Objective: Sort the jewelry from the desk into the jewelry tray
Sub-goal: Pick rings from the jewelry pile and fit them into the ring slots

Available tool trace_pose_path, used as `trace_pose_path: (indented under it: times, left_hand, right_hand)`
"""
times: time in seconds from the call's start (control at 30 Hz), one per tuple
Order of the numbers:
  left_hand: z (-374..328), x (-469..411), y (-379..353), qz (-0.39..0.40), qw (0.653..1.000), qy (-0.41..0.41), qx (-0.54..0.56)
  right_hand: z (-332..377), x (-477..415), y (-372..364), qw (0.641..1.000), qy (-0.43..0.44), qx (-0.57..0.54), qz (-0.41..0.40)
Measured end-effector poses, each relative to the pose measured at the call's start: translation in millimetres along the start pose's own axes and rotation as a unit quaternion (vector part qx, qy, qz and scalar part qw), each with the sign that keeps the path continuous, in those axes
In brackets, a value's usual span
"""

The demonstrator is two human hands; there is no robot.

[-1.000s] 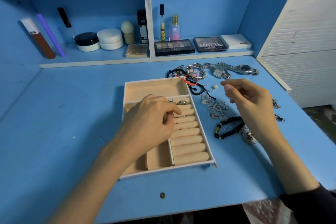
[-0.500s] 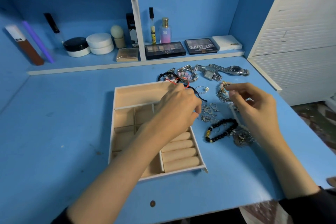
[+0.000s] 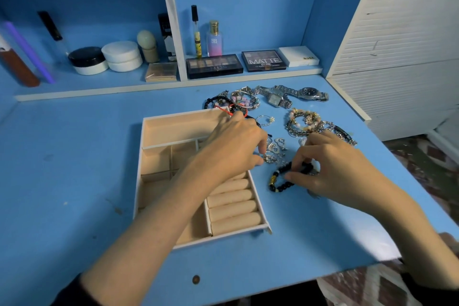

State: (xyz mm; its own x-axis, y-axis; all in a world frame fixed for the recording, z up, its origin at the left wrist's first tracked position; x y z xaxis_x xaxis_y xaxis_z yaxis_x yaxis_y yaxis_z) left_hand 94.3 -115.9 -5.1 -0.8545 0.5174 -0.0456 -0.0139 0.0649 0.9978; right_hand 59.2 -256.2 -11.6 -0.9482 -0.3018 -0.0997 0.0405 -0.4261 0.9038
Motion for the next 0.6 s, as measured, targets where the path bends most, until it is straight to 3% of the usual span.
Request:
trace_pose_path:
  times: [0.23, 0.6]
  left_hand:
    - [1, -2, -2, 0.007, 1.0, -0.009, 0.003]
    - [3, -6, -3, 0.003, 1.0, 0.0, 0.018]
  right_hand:
    - [9, -4, -3, 0.997, -0.034, 0.067, 0.005]
    - [7, -14, -9, 0.997, -0.056, -0.02, 0.039]
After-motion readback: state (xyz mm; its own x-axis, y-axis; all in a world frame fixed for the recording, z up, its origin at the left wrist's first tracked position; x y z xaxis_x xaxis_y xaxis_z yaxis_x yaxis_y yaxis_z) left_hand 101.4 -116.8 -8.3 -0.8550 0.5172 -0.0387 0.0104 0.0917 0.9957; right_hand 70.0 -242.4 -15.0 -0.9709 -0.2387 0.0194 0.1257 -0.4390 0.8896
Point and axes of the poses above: each hand's wrist, its own x-axis away from the middle knuckle, its own y-axis out of the back of the hand, z = x × y, the point moved 5 cm from there along -x, towards the middle knuckle, and after that the axes turned 9 degrees about -x, right-handed, at the moved point
